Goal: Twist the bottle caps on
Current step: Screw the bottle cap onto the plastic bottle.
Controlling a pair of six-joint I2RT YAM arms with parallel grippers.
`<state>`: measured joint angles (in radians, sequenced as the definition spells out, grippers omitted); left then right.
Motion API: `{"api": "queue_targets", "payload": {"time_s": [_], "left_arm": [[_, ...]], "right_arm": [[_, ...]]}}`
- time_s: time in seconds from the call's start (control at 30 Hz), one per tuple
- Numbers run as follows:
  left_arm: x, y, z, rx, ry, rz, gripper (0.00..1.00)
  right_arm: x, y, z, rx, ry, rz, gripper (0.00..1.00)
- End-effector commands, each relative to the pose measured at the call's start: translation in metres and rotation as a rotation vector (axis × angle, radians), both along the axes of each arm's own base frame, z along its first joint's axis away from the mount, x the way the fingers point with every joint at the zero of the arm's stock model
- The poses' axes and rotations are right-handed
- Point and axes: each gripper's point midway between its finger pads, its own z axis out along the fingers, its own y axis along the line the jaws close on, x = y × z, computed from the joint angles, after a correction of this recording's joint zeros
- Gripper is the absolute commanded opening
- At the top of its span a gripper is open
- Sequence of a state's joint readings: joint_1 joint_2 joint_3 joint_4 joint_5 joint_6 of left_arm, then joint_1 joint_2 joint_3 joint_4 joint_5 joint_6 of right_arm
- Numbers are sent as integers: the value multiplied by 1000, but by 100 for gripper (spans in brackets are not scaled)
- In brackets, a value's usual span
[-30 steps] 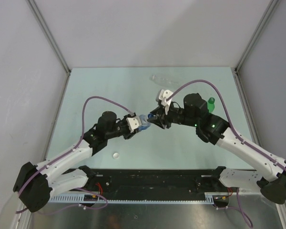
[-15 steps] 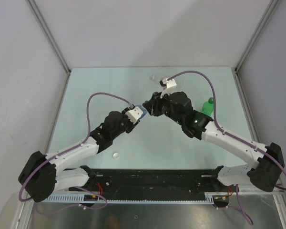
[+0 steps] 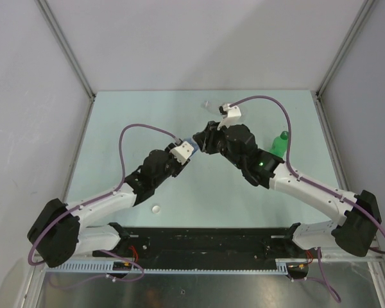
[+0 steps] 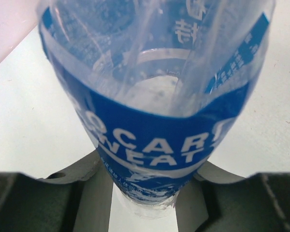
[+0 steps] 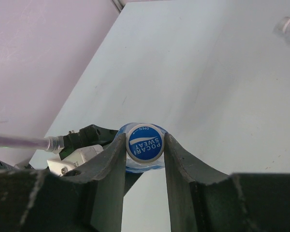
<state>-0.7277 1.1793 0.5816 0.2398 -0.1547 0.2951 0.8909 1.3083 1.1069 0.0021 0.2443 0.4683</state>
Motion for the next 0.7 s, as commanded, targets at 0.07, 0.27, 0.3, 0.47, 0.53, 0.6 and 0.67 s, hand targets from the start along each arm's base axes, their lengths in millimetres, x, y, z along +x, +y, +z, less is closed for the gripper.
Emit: {"api": "queue_targets", "payload": {"time_s": [0.07, 0.27, 0.3, 0.47, 0.53, 0.6, 0.67], "left_arm": [[11, -44, 114, -301, -257, -95, 0], [12, -49, 109, -319, -228, -94, 0], [12, -50, 108, -320, -225, -98, 0], [13, -55, 105, -332, -201, -105, 0], [14, -57, 103, -338, -190, -107, 0], [14, -59, 101, -340, -180, -109, 0], [14, -61, 98, -343, -168, -119, 0]], "right_arm": [[-15, -3, -28, -124, 32, 58, 32], [-17, -8, -5, -95, -24, 51, 50], [-18, -8, -1, -92, -40, 57, 54], [-23, -8, 20, -69, -112, 69, 71], [-27, -7, 27, -77, -146, 98, 74], [-33, -6, 32, -90, -178, 137, 77], [-41, -7, 37, -110, -213, 186, 81]]}}
